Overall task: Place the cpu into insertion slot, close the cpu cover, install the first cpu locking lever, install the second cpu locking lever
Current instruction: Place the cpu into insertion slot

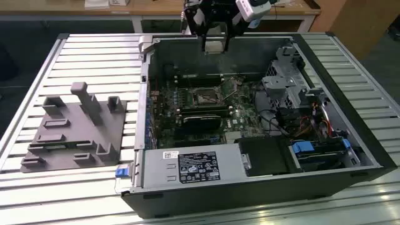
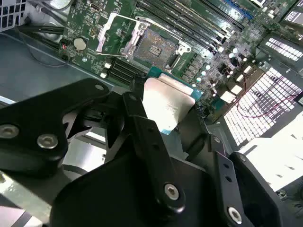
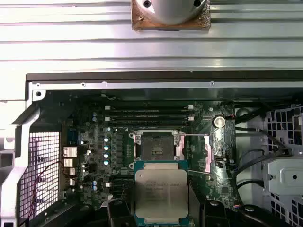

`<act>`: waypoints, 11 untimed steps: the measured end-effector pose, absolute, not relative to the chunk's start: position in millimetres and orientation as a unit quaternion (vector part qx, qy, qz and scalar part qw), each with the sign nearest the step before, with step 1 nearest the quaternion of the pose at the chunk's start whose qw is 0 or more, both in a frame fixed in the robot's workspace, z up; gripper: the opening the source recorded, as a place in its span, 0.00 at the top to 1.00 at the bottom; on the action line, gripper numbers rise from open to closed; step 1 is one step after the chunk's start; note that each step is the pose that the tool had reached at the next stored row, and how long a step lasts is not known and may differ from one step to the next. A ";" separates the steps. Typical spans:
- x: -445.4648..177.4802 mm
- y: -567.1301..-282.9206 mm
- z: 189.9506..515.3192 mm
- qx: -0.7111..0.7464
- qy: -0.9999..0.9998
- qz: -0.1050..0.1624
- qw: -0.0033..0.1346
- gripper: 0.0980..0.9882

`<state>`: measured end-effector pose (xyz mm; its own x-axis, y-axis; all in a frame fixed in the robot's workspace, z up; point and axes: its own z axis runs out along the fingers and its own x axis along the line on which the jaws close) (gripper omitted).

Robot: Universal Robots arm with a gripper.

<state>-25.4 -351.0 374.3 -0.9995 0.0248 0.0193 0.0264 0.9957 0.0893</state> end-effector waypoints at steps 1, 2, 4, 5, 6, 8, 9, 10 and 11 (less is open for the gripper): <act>-25.4 -351.0 374.3 -0.013 -0.999 -0.045 0.009 0.51; -25.5 -351.0 374.4 -0.013 -0.999 -0.045 0.009 0.51; -25.5 -351.0 374.4 -0.013 -0.999 -0.045 0.009 0.51; -25.4 -351.0 374.4 -0.013 -0.999 -0.045 0.009 0.51; -25.4 -351.0 374.3 -0.013 -0.999 -0.045 0.009 0.51; -25.4 -351.0 374.3 -0.013 -0.999 -0.045 0.009 0.51; -25.4 -351.0 374.3 -0.013 -0.999 -0.045 0.009 0.51; -25.4 -351.0 374.3 -0.013 -0.999 -0.045 0.009 0.51; -25.5 -351.0 374.4 -0.013 -0.999 -0.045 0.009 0.51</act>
